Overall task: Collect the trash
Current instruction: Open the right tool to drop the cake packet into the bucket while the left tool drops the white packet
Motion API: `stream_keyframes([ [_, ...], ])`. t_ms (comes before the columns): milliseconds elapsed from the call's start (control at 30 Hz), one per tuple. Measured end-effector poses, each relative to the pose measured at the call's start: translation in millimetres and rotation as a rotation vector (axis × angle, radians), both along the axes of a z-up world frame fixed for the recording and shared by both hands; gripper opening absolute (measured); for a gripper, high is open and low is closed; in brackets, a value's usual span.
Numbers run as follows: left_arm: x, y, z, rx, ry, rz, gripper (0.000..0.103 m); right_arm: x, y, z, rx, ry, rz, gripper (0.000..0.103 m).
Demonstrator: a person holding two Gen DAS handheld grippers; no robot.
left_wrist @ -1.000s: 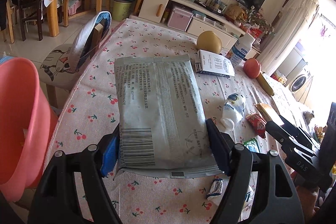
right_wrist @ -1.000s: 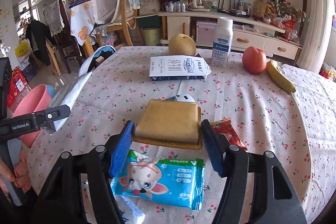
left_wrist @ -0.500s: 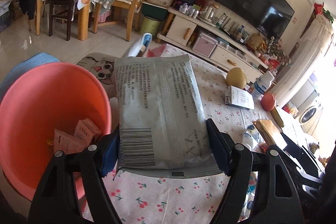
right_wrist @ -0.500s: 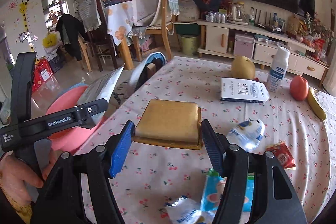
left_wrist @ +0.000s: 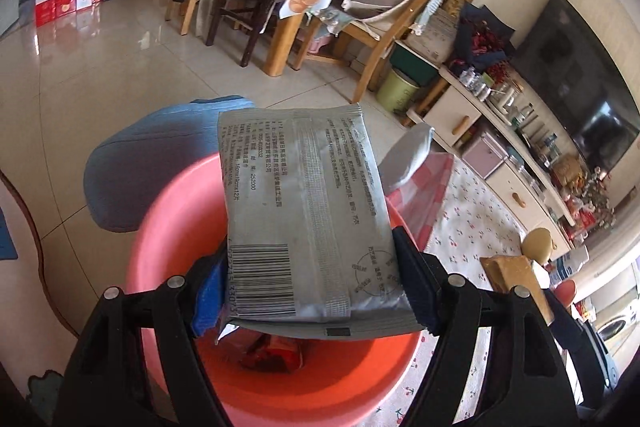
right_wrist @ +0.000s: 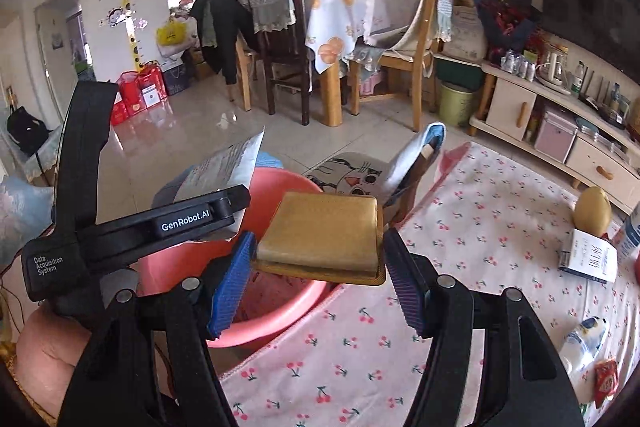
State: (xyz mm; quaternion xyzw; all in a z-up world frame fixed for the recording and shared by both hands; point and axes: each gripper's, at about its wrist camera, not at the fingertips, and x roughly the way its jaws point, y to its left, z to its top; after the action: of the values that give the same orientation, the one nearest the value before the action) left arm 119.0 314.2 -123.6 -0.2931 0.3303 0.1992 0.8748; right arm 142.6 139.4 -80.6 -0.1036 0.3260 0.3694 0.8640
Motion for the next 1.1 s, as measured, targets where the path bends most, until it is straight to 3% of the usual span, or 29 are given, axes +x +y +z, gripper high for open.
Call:
stream_keyframes([
  [400, 5, 33, -18, -0.017, 0.091, 0.082, 0.076, 6, 63, -49, -0.116, 0.096, 0.105, 0.067],
  [467, 7, 33, -19, -0.010, 0.105, 0.079, 0.078, 5, 60, -52, -0.137, 0.089, 0.087, 0.069],
  [533, 6, 31, -19, -0.015, 0.104, 0.089, 0.079, 4, 54, -53, -0.130, 0.087, 0.073, 0.081],
  [700, 2, 25, -9, 0.043, 0.073, 0.127, 0.090, 0, 27, -42, -0.100, 0.050, 0.013, 0.085],
  [1100, 15, -9, 2, 0.135, 0.048, 0.043, 0.091, -9, -45, -16, -0.025, 0.027, -0.111, 0.090],
])
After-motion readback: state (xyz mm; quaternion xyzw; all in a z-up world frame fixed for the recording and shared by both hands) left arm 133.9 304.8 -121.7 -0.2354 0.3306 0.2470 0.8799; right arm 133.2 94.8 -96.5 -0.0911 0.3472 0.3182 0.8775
